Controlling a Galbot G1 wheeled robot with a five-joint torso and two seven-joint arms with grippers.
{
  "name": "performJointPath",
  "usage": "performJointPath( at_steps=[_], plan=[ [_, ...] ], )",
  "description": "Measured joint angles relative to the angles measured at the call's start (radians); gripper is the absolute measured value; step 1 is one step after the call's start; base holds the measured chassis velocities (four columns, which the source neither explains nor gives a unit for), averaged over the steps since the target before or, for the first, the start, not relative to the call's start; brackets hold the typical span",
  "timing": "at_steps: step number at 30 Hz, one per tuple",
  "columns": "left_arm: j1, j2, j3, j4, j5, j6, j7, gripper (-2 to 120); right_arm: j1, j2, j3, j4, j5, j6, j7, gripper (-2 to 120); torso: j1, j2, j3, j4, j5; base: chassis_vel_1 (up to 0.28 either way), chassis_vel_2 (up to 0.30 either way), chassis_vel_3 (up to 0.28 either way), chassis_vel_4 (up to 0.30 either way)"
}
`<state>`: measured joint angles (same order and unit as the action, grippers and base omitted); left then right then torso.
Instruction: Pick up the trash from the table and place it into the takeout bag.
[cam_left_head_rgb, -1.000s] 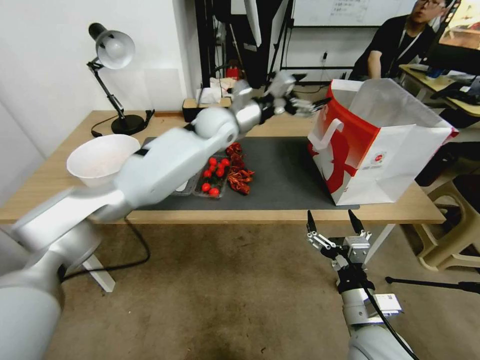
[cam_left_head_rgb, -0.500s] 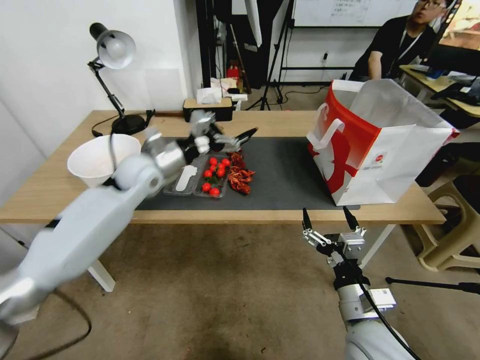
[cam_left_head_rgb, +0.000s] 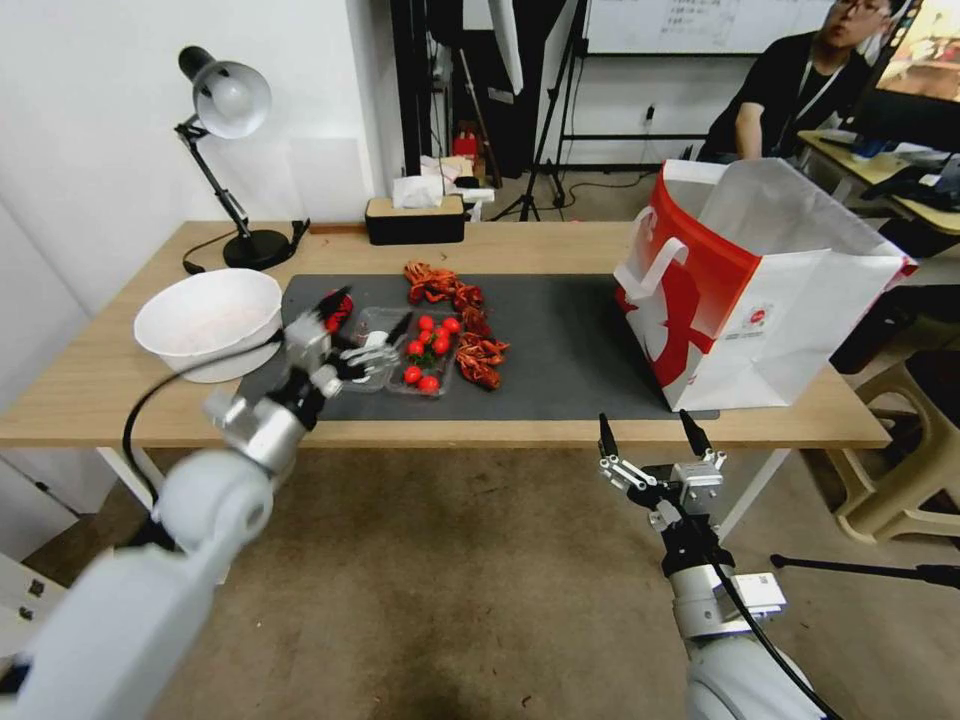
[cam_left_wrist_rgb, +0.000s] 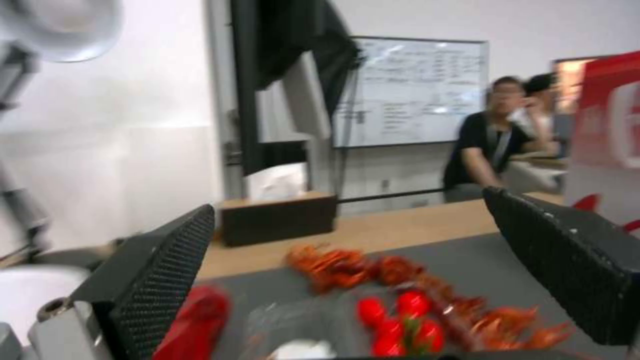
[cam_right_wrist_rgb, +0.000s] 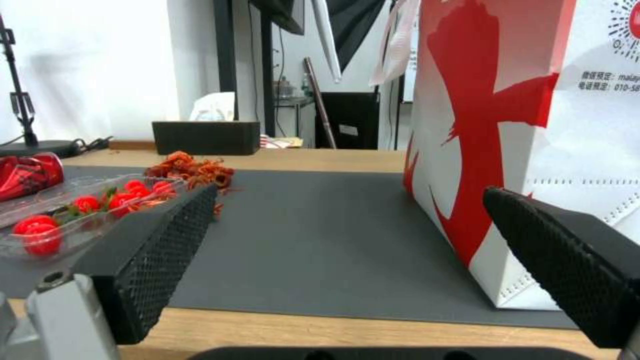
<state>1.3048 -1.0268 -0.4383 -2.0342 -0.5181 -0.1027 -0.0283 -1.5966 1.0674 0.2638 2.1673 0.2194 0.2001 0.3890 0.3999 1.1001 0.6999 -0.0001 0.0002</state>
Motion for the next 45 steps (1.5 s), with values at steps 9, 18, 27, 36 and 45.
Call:
performJointPath(
  at_steps=[9,18,27,36,45],
  plan=[
    [0.149,-0.078,-0.105,-0.006,0.061,-0.043,-0.018,100,-0.004,-0.002,0.0,0.009,-0.003,0.001,0.001,100,0.0,0.0,0.0,-0.0001,-0.0003,0.0,0.0,0.0,0.0],
    [0.214,-0.108,-0.115,-0.013,0.076,-0.048,-0.029,100,-0.006,-0.004,0.001,0.012,0.0,0.001,0.002,100,0.0,0.0,0.0,0.0,-0.0001,0.0,0.0,0.0,0.0],
    [0.096,-0.022,-0.074,0.028,-0.001,0.034,-0.042,100,-0.009,-0.007,0.002,0.013,0.003,0.0,0.002,100,0.0,0.0,0.0,-0.0007,-0.0006,0.0,0.0,0.0,0.0],
    [-0.181,0.172,0.04,0.17,-0.113,0.131,-0.048,100,-0.007,-0.003,0.0,0.006,0.002,-0.004,0.002,100,0.0,0.0,0.0,0.0001,-0.0004,0.0,0.0,0.0,0.0],
    [-0.448,0.268,0.143,0.297,-0.172,0.327,-0.038,100,-0.013,-0.003,0.003,0.004,-0.004,-0.007,0.003,100,0.0,0.0,0.0,0.0001,-0.0003,0.0,0.0,0.0,0.0]
  ],
)
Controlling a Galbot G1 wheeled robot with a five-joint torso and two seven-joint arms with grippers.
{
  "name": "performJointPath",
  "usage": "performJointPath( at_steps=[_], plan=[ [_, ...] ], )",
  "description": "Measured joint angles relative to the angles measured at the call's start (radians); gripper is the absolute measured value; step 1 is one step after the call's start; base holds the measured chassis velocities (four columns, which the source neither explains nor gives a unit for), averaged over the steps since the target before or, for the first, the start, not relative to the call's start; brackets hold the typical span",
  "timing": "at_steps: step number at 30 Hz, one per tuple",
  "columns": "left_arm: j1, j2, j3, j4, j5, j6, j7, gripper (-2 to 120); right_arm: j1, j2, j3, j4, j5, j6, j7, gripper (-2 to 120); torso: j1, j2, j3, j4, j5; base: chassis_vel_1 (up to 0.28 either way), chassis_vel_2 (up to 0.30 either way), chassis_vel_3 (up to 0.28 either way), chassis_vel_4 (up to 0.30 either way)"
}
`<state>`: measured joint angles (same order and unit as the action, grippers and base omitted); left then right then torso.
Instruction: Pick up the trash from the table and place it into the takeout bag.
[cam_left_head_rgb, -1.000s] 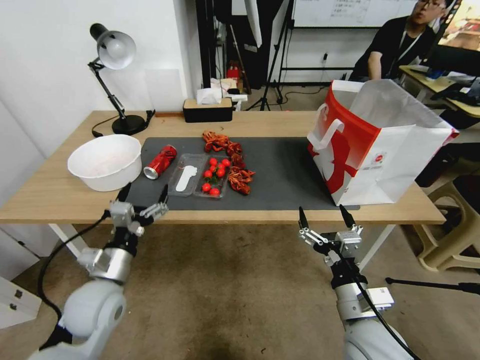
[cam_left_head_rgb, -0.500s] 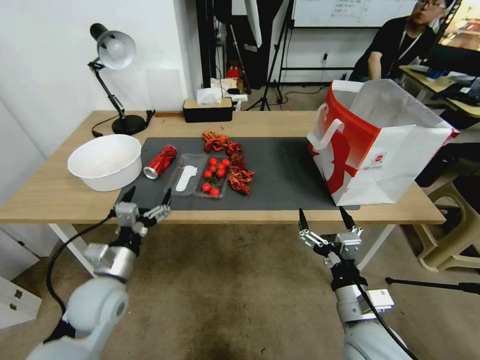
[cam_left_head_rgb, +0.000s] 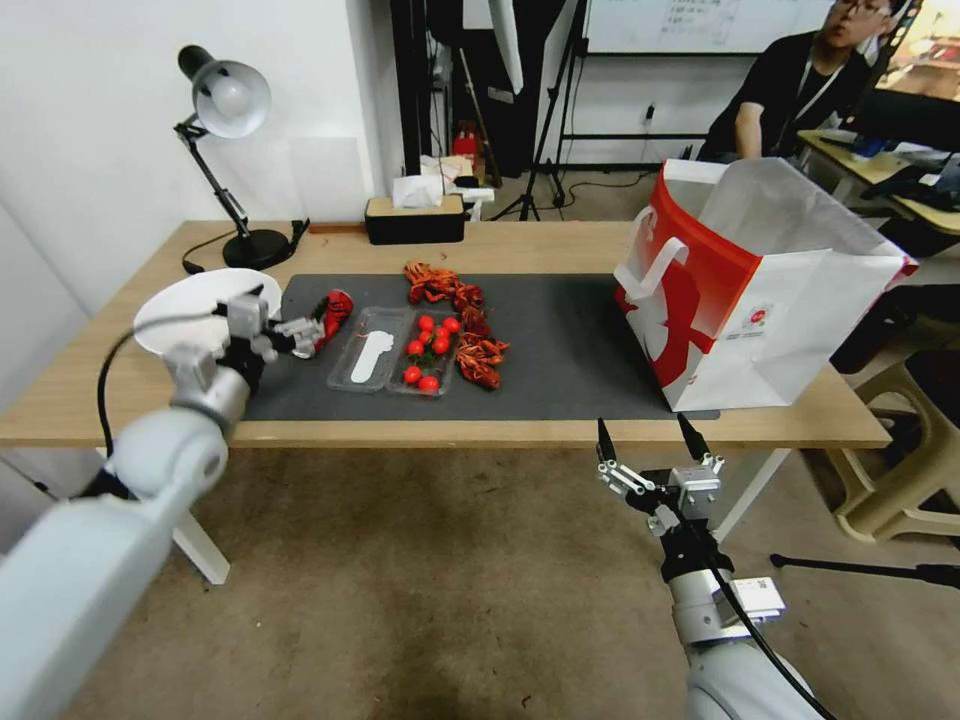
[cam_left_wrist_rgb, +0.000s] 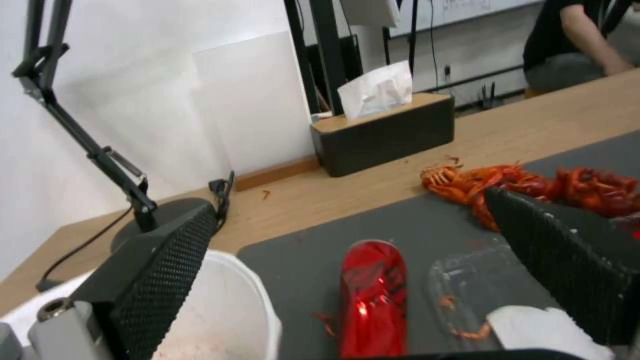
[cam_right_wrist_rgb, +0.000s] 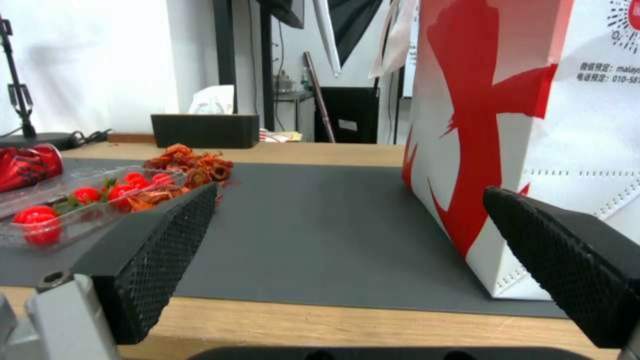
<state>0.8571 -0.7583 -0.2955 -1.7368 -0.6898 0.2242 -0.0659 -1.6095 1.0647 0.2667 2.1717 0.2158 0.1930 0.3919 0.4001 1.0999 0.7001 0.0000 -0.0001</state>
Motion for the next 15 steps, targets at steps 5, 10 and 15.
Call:
performJointPath(
  at_steps=[5,10,15],
  plan=[
    [-0.127,0.037,0.085,0.062,-0.033,0.072,0.045,100,0.0,-0.001,0.001,-0.004,0.0,0.0,0.001,100,0.0,0.0,0.0,0.0001,0.0003,0.0,0.0,0.0,0.0],
    [-0.245,0.034,0.191,0.099,-0.043,0.223,0.09,100,0.004,-0.002,0.002,-0.01,0.0,0.0,0.001,100,0.0,0.0,0.0,-0.0001,0.0002,0.0,0.0,0.0,0.0],
    [-0.358,0.007,0.289,0.17,-0.023,0.338,0.13,100,0.005,-0.004,0.004,-0.014,-0.004,0.002,0.001,100,0.0,0.0,0.0,-0.0001,0.0,0.0,0.0,0.0,0.0]
  ],
)
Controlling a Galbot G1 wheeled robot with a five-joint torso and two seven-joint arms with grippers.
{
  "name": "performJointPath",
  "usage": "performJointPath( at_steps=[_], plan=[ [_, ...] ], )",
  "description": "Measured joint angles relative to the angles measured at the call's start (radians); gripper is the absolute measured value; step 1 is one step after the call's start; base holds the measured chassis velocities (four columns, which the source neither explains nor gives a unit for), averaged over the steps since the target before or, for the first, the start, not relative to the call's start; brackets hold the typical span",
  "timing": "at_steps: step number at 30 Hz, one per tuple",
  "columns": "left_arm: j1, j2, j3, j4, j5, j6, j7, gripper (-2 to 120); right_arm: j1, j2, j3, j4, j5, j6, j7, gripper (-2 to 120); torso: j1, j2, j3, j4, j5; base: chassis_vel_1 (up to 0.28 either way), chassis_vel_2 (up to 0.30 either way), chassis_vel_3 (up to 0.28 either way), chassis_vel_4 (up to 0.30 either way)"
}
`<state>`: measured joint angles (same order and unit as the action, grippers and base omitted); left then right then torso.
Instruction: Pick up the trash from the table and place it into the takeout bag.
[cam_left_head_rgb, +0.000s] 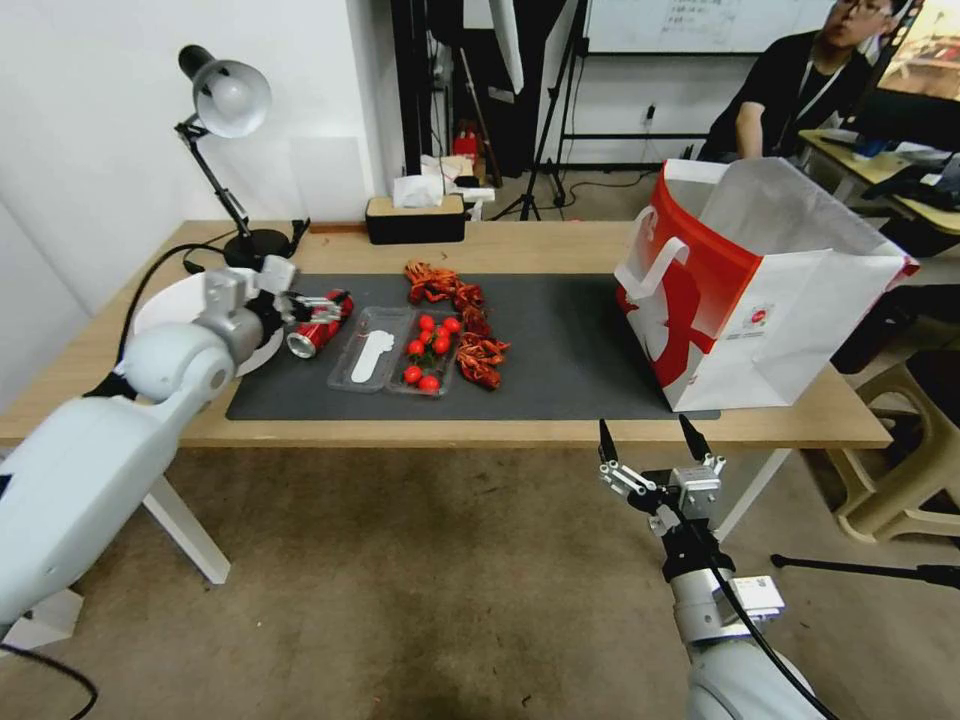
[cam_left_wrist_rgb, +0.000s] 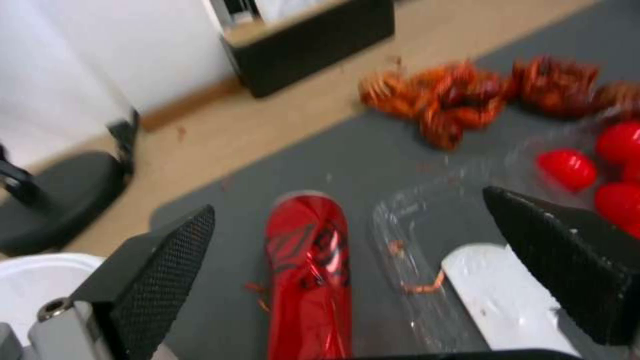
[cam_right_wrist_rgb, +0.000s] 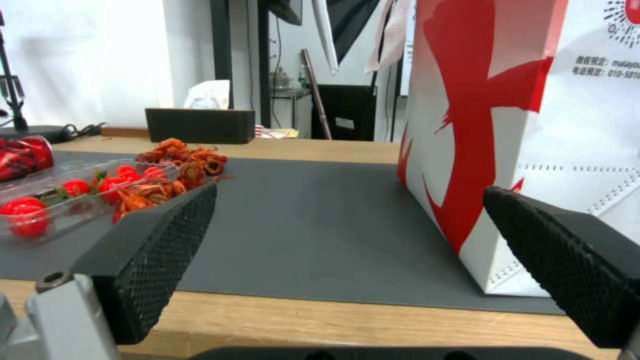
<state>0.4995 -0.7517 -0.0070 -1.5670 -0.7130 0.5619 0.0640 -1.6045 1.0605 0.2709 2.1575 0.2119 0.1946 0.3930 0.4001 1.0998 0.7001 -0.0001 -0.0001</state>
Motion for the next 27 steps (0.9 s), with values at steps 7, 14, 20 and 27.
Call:
performJointPath(
  at_steps=[7,14,20,27],
  plan=[
    [-0.113,-0.014,0.065,0.078,0.032,0.095,0.049,100,-0.001,0.0,0.007,-0.003,0.0,0.004,0.001,100,0.0,0.0,0.0,0.0002,0.0002,0.0,0.0,0.0,0.0],
    [-0.166,-0.015,0.099,0.102,0.047,0.157,0.06,100,0.002,0.004,0.005,-0.01,0.0,0.007,0.001,100,0.0,0.0,0.0,0.0001,0.0001,0.0,0.0,0.0,0.0],
    [-0.196,-0.032,0.124,0.136,0.013,0.181,0.058,100,0.006,0.007,-0.001,-0.011,-0.001,0.007,0.001,100,0.0,0.0,0.0,0.0,0.0002,0.0,0.0,0.0,0.0],
    [-0.213,-0.051,0.146,0.175,0.014,0.18,0.057,100,0.003,0.005,0.002,-0.01,-0.001,0.007,0.001,100,0.0,0.0,0.0,0.0001,0.0001,0.0,0.0,0.0,0.0]
  ],
)
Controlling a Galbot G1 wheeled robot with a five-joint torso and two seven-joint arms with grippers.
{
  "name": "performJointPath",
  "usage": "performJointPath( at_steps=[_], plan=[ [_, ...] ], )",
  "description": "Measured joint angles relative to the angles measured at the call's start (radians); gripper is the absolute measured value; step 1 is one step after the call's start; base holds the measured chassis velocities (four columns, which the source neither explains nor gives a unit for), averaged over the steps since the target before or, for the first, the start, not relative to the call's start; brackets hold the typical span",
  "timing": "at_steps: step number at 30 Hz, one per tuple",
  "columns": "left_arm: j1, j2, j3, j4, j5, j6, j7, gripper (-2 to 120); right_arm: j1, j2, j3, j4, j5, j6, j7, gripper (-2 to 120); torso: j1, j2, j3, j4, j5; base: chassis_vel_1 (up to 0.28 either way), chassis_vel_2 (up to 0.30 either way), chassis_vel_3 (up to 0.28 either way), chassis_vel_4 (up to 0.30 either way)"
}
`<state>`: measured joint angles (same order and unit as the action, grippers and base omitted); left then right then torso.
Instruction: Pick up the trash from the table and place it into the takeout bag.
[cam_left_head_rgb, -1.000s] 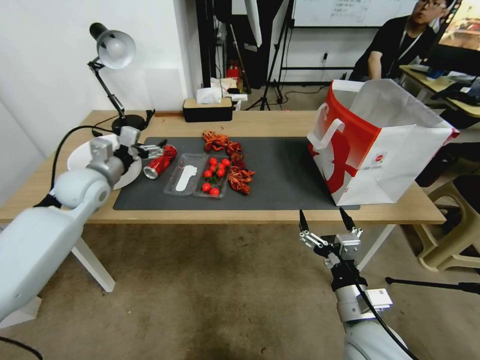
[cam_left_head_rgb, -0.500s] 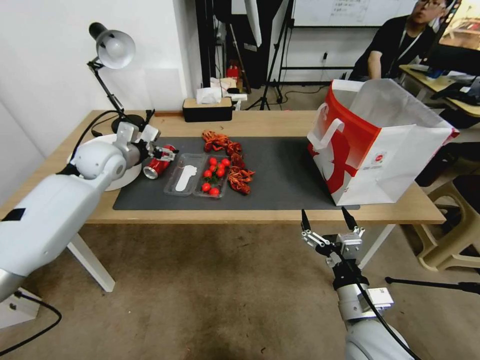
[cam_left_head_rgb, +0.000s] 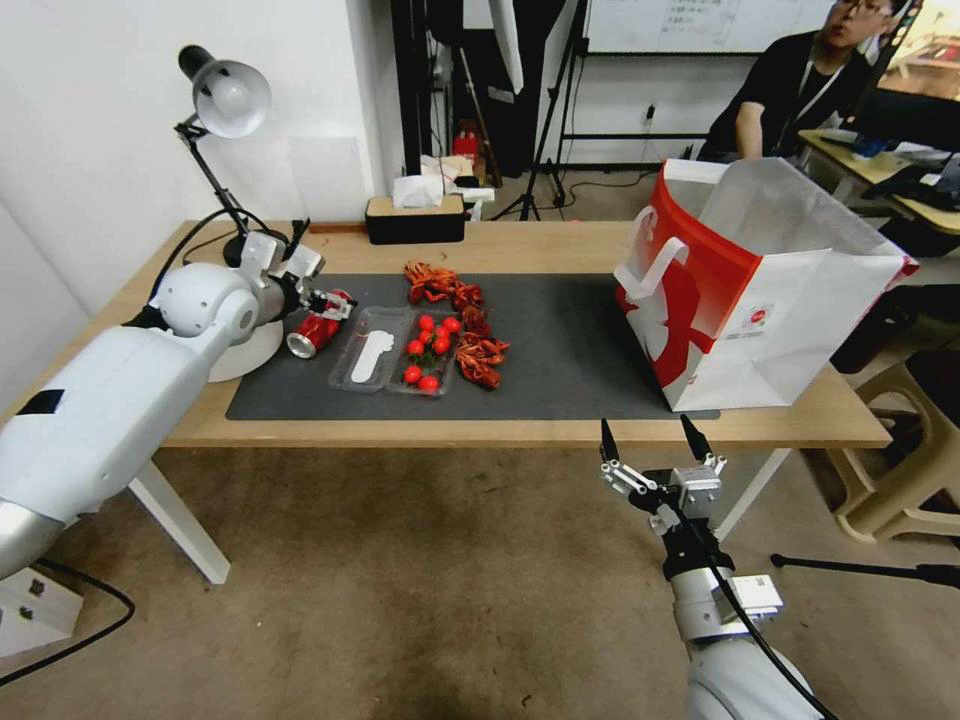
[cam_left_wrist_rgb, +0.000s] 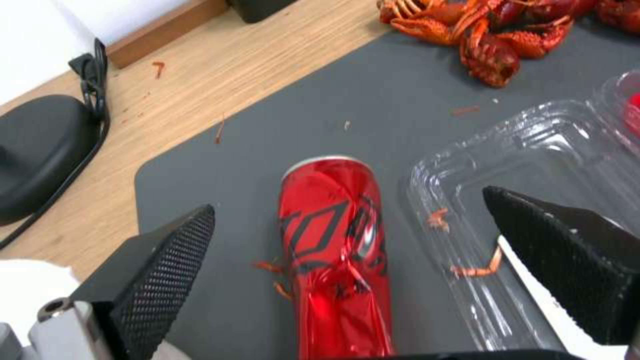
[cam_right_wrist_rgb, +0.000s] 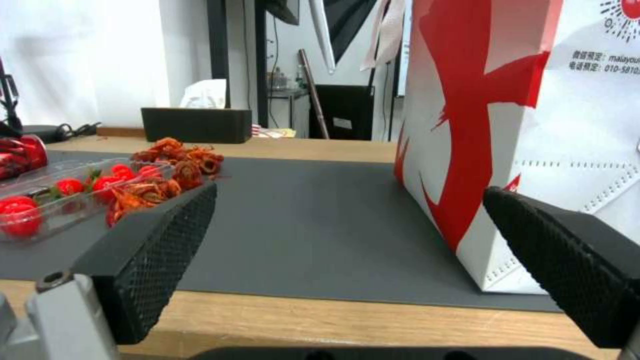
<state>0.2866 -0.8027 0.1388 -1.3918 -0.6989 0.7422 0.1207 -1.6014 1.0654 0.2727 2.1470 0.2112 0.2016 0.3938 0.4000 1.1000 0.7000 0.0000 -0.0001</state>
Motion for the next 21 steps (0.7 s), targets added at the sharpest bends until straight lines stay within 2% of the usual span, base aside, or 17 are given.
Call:
performJointPath(
  at_steps=[7,17,21],
  plan=[
    [-0.028,-0.008,0.023,0.046,0.039,-0.003,0.019,97,-0.001,0.002,0.002,0.0,0.0,0.001,0.0,100,0.0,0.0,0.0,0.0001,0.0001,0.0,0.0,0.0,0.0],
    [-0.027,-0.006,0.027,0.051,0.042,-0.004,0.028,94,-0.002,0.005,0.002,-0.004,0.0,0.003,0.0,100,0.0,0.0,0.0,-0.0001,0.0,0.0,0.0,0.0,0.0],
    [-0.017,-0.006,0.027,0.048,0.038,-0.004,0.029,87,-0.001,0.006,0.002,-0.006,0.0,0.003,0.0,100,0.0,0.0,0.0,0.0,0.0002,0.0,0.0,0.0,0.0]
  ],
)
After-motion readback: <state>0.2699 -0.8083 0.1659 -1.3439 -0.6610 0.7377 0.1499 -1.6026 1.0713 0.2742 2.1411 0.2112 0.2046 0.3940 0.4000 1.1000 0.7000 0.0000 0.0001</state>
